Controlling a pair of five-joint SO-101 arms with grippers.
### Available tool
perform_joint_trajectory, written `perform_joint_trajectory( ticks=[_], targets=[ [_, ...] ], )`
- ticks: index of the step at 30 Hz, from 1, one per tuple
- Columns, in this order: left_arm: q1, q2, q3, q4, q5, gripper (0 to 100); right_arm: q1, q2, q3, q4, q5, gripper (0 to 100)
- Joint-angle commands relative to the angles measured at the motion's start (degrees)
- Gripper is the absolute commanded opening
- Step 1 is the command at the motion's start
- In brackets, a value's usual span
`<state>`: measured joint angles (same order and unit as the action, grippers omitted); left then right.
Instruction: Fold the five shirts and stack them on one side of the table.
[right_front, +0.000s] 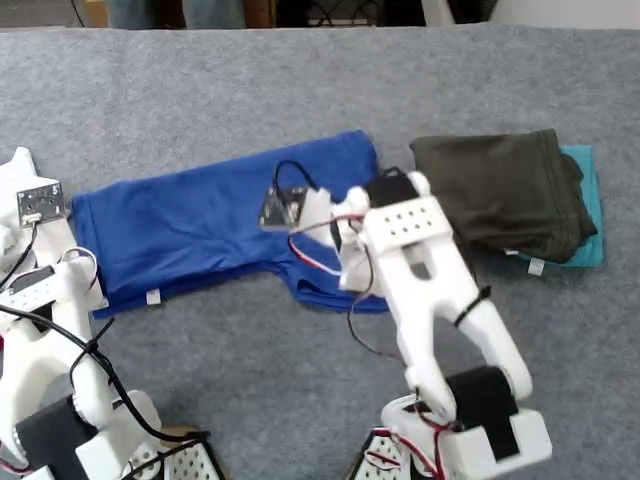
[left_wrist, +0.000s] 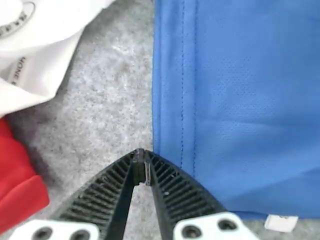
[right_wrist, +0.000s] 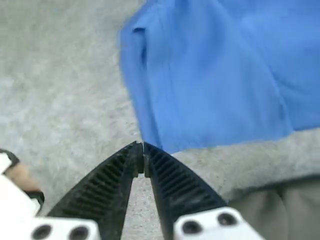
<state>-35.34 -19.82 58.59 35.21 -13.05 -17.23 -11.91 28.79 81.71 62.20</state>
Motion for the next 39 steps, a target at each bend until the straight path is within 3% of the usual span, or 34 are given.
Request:
perform_joint_trajectory(
  ticks=[1,5,17,26,33,39],
  targets=[
    [-0.48,-0.44,-0.13,-0.79,0.18,3,-1.85,-3.47,3.91,-2.11,4.92,13.9],
    [-0.4,-0.44,-0.13,-0.79,0.18,3,-2.99,-2.68,8.57,-8.88,6.68,25.3],
    [-0.4,-0.44,-0.13,-0.7,0.18,3,-4.48,12.88,12.35,-24.79,8.09,24.0],
    [-0.48,-0.44,-0.13,-0.44,0.18,3,-4.57,14.9,11.47,-23.47,8.09,23.7],
    [-0.66,-0.44,-0.04,-0.35,0.18,3,-4.31,14.99,11.12,-23.65,8.09,1.1],
    [-0.75,-0.44,-0.04,-0.35,0.18,3,-2.9,14.99,9.71,-24.35,7.65,1.4]
  ],
)
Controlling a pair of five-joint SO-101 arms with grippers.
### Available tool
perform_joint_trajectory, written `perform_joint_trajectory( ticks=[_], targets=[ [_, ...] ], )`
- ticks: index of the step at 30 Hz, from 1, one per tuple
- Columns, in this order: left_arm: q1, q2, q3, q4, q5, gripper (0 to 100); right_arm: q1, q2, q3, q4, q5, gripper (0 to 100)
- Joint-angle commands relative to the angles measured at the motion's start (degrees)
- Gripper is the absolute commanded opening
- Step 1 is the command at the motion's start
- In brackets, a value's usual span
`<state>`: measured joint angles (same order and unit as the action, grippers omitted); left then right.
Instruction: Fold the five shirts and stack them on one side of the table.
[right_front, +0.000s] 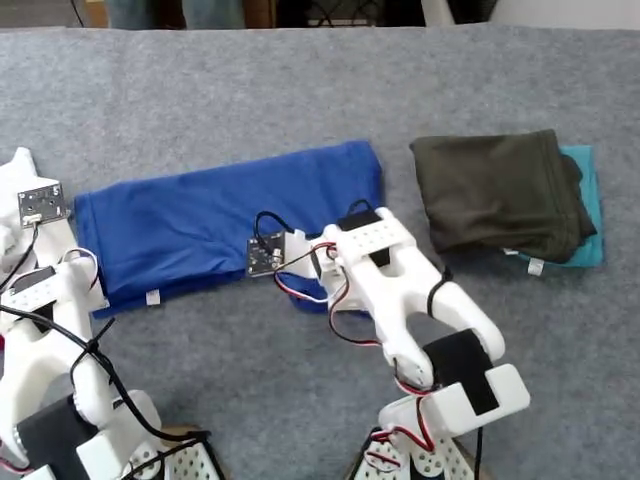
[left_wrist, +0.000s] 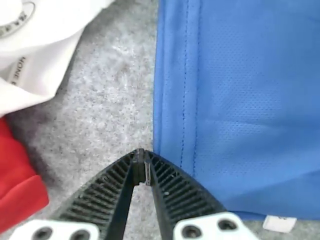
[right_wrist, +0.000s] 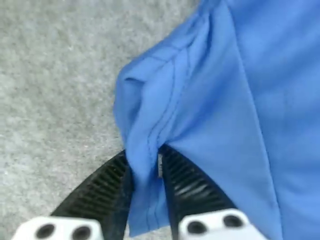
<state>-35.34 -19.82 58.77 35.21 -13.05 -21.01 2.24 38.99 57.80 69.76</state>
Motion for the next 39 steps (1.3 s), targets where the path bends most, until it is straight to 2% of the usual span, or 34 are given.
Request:
perform_joint_trajectory(
  ticks=[1,4,11,17,22,29,39],
  targets=[
    [-0.75,-0.44,-0.22,-0.35,0.18,3,1.23,0.84,-0.92,-0.62,0.09,1.4],
    [-0.75,-0.44,-0.22,-0.35,0.18,3,1.85,0.84,-4.7,1.76,0.09,1.4],
    [-0.75,-0.44,-0.22,-0.35,0.18,3,1.49,3.56,-24.13,17.93,0.53,1.4],
    [-0.75,-0.44,-0.22,-0.35,0.18,3,1.49,18.59,-48.4,31.03,0.79,1.4],
    [-0.75,-0.44,-0.22,-0.35,0.18,3,1.49,32.66,-71.96,42.2,6.59,1.4],
    [-0.75,-0.44,-0.22,-0.35,0.18,3,1.41,48.66,-95.52,42.99,7.82,1.4],
    [-0.66,-0.44,-0.22,-0.35,0.09,3,1.14,61.05,-115.56,42.81,7.74,1.8]
  ],
)
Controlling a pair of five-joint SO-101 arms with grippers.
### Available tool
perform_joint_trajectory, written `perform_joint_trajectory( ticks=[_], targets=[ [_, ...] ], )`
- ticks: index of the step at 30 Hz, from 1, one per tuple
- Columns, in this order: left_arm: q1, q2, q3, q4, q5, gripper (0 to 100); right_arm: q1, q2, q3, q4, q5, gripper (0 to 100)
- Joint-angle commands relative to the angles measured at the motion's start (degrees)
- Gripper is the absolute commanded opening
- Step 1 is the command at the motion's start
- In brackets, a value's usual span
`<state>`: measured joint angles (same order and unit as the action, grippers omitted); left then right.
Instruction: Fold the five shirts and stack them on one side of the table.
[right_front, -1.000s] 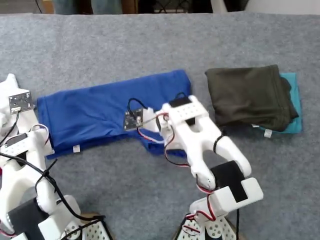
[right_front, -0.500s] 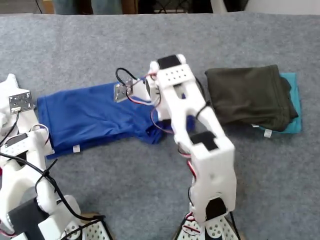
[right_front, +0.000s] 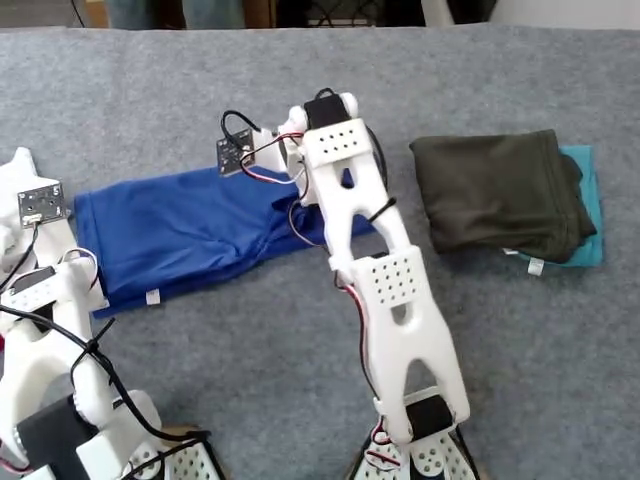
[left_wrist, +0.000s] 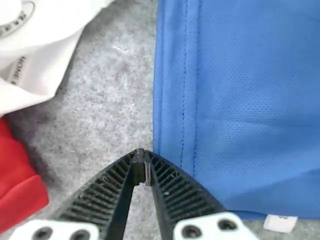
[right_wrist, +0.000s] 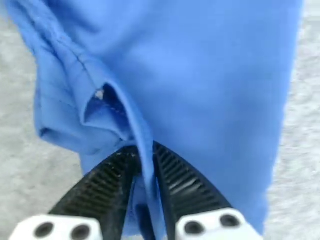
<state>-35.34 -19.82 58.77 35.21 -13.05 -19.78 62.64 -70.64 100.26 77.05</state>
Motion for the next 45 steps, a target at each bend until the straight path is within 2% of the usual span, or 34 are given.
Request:
perform_joint_trajectory(
  ticks=[1,3,8,10,16,19,20,22,24,30,34,40,45],
  targets=[
    [-0.66,-0.44,-0.22,-0.35,0.09,3,-0.18,1.36,-7.08,0.44,0.35,1.8],
    [-0.57,-0.44,-0.22,-0.35,0.09,3,-0.18,2.51,-9.1,0.53,0.18,3.4],
    [-0.57,-0.44,-0.22,-0.35,0.0,3,0.26,2.77,-12.88,0.53,-3.6,23.5],
    [-0.57,-0.44,-0.22,-0.35,0.0,3,0.26,2.77,-14.55,0.62,-4.4,26.6],
    [-0.57,-0.44,-0.22,-0.35,0.0,3,0.26,2.68,-23.6,0.88,-13.63,21.9],
    [-0.57,-0.44,-0.22,-0.35,0.0,3,0.35,0.92,-24.84,1.05,-18.81,7.2],
    [-0.57,-0.44,-0.22,-0.35,0.0,3,0.26,-0.4,-23.6,1.05,-20.22,0.7],
    [-0.57,-0.44,-0.22,-0.35,0.0,3,0.26,-3.91,-19.03,1.05,-23.21,3.3],
    [-0.66,-0.44,-0.22,-0.35,0.09,3,0.26,-9.19,-11.74,1.14,-24.44,1.3],
    [-0.75,-0.44,-0.22,-0.35,0.09,3,-0.44,-29.58,21.85,0.62,-23.82,1.3],
    [-0.84,-0.44,-0.13,-0.26,0.09,3,-2.02,-34.95,37.85,-2.73,-22.51,1.3],
    [-0.92,-0.97,0.75,-0.53,0.09,3,-4.75,-34.86,46.11,-14.77,-22.59,1.4],
    [-0.92,-0.97,0.75,-0.44,0.09,3,-7.12,-29.23,46.81,-24.09,-22.59,1.4]
  ],
)
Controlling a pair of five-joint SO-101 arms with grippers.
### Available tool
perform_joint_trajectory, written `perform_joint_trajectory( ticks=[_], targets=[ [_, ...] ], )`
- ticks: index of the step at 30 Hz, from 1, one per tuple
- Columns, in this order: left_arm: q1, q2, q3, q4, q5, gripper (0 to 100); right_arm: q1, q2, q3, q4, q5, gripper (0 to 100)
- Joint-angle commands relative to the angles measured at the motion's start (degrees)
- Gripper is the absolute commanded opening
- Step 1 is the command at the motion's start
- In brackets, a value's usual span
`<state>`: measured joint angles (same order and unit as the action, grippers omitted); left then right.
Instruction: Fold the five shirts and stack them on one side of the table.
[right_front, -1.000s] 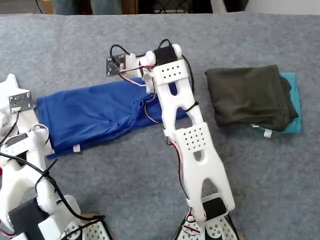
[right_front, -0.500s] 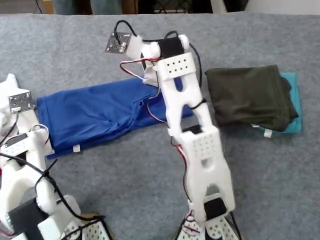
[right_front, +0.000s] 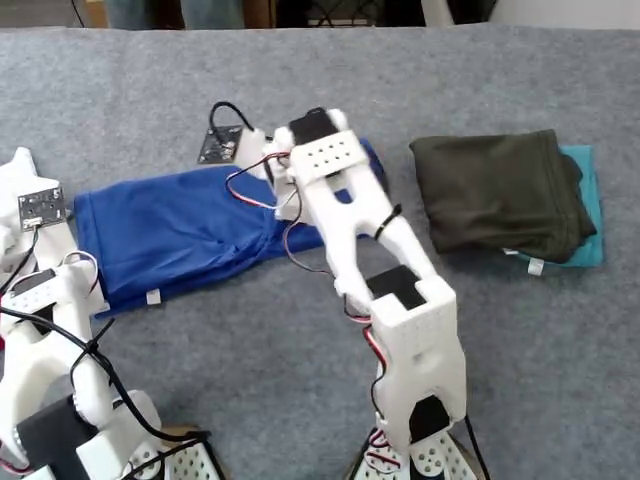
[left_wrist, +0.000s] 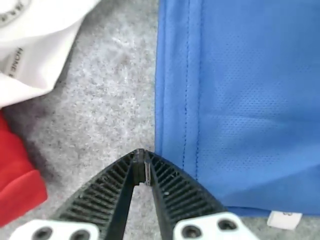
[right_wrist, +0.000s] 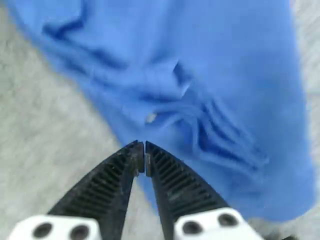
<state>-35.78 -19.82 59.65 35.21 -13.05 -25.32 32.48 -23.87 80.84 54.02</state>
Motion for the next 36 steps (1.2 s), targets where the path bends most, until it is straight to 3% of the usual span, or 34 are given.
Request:
perform_joint_trajectory(
  ticks=[1,9,19,22,25,33,36],
  targets=[
    [-0.48,-0.97,-0.13,-0.44,0.09,3,-2.11,2.33,0.04,-6.24,0.44,1.4],
    [-0.48,-0.97,-0.13,-0.44,0.09,3,-2.29,10.59,-6.29,-8.26,0.44,1.4],
    [-0.48,-0.97,-0.13,-0.35,0.09,3,3.34,11.12,-31.08,16.26,0.53,1.4],
    [-0.48,-0.97,-0.13,-0.35,0.09,3,5.36,11.12,-34.86,19.52,0.53,1.4],
    [-0.48,-0.97,-0.13,-0.35,0.09,3,7.21,11.91,-34.07,19.34,0.53,1.4],
    [-0.48,-0.97,-0.04,-0.35,0.09,3,10.46,26.33,-33.71,5.98,0.44,1.4],
    [-0.48,-0.97,-0.04,-0.35,0.09,3,10.55,30.11,-37.67,7.3,-1.14,1.4]
  ],
)
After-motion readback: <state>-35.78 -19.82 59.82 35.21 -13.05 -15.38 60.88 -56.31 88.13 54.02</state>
